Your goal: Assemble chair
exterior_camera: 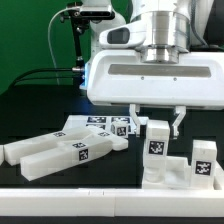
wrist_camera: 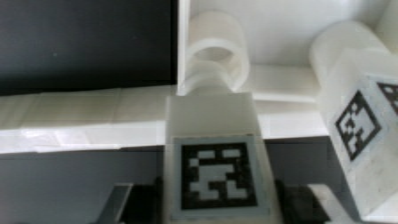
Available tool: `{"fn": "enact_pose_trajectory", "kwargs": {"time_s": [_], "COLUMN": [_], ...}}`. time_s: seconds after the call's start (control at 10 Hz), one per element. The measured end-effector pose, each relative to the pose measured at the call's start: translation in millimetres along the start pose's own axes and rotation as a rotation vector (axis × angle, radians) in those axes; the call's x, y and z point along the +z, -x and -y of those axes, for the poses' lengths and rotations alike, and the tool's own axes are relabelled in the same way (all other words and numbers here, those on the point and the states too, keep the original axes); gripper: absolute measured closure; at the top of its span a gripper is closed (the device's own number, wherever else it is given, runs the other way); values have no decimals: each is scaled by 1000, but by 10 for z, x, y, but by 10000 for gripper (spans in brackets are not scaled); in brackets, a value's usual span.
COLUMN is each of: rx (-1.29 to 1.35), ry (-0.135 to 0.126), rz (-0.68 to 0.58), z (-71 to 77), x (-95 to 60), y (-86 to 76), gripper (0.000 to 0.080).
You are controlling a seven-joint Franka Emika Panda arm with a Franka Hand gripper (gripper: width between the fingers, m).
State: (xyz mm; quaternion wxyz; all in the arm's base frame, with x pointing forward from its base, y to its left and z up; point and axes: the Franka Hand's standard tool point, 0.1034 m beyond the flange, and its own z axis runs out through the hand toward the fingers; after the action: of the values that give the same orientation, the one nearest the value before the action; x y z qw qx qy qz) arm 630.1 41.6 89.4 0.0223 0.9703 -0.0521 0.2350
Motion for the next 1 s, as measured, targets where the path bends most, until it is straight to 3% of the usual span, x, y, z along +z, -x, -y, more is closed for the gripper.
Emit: {"fn": "enact_pose_trajectory", "kwargs": {"time_s": [0.5,0.9,1.0], "rx": [-8,-6,-6], "ry": [3,8,8], "rz": [16,16,16], "z": [73,34,33], "x": [114,124,124], "y": [139,152,152], "gripper": [515,493,309]}}
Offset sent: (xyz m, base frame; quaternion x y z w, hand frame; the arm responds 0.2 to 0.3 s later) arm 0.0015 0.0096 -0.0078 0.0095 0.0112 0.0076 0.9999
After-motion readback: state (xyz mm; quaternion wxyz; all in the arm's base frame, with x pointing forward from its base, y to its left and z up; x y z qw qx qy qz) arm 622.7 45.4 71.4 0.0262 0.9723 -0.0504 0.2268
